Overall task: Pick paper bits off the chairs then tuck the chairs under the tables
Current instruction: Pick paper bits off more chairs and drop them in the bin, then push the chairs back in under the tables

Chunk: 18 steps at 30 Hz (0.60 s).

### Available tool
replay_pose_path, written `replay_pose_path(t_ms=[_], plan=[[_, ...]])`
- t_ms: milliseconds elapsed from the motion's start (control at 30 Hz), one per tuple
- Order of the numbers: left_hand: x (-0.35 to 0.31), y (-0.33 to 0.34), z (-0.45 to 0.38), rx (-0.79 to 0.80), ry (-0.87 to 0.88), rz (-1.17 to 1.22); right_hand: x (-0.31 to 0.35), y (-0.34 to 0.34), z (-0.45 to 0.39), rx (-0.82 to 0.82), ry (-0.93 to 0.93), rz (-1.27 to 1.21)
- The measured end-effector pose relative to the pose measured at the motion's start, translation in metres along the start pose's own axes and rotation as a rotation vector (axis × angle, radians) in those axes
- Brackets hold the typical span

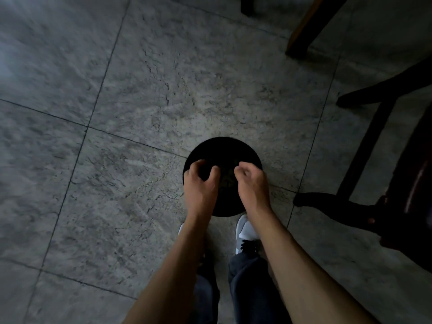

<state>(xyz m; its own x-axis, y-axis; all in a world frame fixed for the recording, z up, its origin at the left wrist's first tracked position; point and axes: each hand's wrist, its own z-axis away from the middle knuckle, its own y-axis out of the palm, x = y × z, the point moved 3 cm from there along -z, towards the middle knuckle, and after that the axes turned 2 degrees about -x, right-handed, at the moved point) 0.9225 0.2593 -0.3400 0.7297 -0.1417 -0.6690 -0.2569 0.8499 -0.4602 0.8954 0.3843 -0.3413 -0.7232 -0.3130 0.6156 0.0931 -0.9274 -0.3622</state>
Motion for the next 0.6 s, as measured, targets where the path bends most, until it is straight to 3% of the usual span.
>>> replay_pose_path(t_ms=[233,400,600], plan=[[-0.107,-0.074,0.052,-0.003,0.381,-0.348,0.099,-0.054,0.078,-0.028,-0.375,0.421],[-0.2,-0.131,0.111,-0.125,0.641,-0.605,0.191,-0.112,0.15,-0.147,-0.64,0.688],[-0.313,-0.194,0.195,-0.238,0.822,-0.636,0.288,-0.174,0.256,-0.219,-0.827,0.876]])
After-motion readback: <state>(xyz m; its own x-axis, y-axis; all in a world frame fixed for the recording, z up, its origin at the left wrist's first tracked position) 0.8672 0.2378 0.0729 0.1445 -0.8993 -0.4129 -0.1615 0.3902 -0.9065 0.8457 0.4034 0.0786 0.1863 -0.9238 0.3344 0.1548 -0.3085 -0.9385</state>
